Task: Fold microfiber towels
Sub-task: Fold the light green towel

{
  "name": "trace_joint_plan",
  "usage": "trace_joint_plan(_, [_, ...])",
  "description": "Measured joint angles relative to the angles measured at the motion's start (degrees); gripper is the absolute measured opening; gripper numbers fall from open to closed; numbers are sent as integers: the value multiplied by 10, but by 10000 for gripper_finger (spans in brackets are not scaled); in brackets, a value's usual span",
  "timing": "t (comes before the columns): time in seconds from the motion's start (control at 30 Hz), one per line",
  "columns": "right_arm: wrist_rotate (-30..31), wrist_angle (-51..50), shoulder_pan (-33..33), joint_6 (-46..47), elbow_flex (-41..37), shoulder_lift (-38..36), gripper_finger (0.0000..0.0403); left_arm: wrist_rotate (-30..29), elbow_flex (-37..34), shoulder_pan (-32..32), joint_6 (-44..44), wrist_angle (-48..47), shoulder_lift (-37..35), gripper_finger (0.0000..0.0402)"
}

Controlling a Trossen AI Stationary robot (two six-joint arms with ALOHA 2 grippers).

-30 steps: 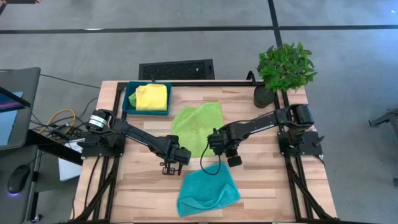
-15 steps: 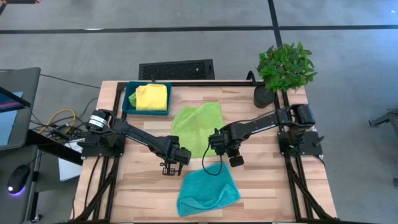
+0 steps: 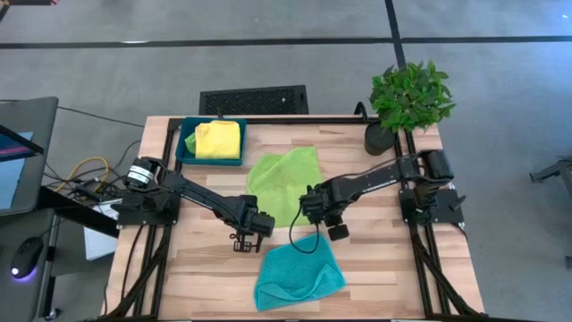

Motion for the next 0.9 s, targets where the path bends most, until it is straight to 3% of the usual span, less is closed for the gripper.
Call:
trace_joint_plan(0.2, [4,46,1,5,-24,4,124,4,0,0,0,0,0,0])
trace_joint_plan(0.4, [117,46,15,33,-27,4,92,-3,0,0,0,1,0,0])
trace_joint_plan(0.6, [119,50,24,52,-27,4,11,-58,1,0,-44,-2,0,0])
trace_joint_plan(0.9, [135,35,32,113,-27,4,6,-116,26,-19,-120,-32,-9,0])
